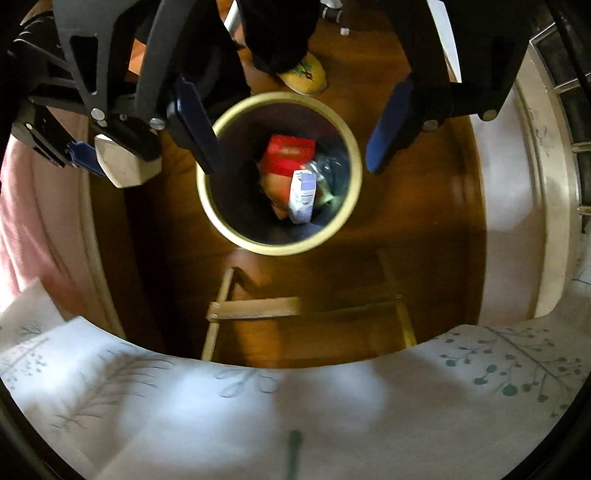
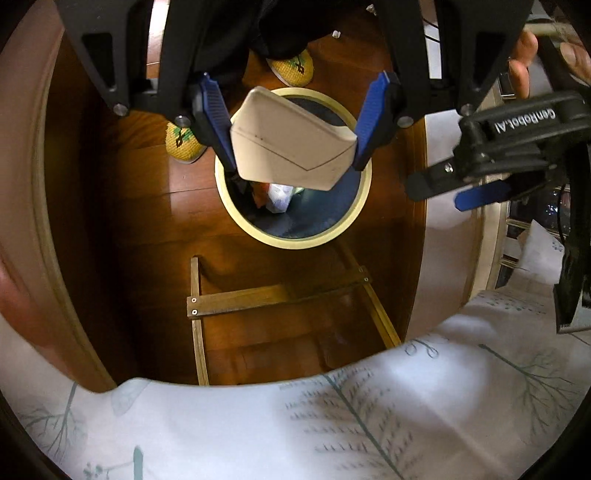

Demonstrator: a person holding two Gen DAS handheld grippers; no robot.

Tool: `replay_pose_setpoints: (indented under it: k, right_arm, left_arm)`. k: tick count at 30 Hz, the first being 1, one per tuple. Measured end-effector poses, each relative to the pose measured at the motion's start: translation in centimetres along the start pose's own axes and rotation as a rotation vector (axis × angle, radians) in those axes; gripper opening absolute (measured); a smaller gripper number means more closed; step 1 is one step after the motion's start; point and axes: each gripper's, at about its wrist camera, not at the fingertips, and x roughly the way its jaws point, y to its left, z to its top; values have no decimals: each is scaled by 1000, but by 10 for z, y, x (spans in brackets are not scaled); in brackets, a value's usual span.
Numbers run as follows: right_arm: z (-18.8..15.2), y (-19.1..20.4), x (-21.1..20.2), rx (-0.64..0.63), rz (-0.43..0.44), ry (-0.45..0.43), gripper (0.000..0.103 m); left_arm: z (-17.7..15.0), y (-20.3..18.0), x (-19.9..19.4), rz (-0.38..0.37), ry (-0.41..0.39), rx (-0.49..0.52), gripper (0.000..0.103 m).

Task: Collect trash
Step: 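Carry the milk box and tan box down over the blue bin and open both tools, then raise both empty tools back up toward the table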

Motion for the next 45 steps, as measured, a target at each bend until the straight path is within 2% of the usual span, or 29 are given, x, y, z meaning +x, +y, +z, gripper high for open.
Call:
replay_pose_setpoints:
  k: [6, 11, 16, 21, 26, 39, 45]
  right_arm:
    - [5, 7, 8, 0, 29, 16, 62]
    - [10, 18, 8, 8, 60, 46, 63]
    - [13, 33, -6, -48, 48, 4, 71]
    - [19, 41, -24, -66, 21, -19, 72]
    - [24, 51, -59, -79, 2, -60, 72]
    - [32, 84, -170, -116, -18, -155, 72]
    - [36, 96, -227, -169, -41, -233, 72]
  left_arm:
    - [-5, 14, 0, 54, -23, -47, 80]
    - [-9, 29, -16, 71, -40, -86, 80]
    - [-9, 34, -36, 91, -61, -112, 80]
    - [-6, 39, -64, 99, -76, -140, 80]
    - [-1, 36, -101, 98, -108, -144, 80]
    - [5, 27, -237, 89, -199, -115, 80]
    - [4, 23, -290, 80, -256, -96, 80]
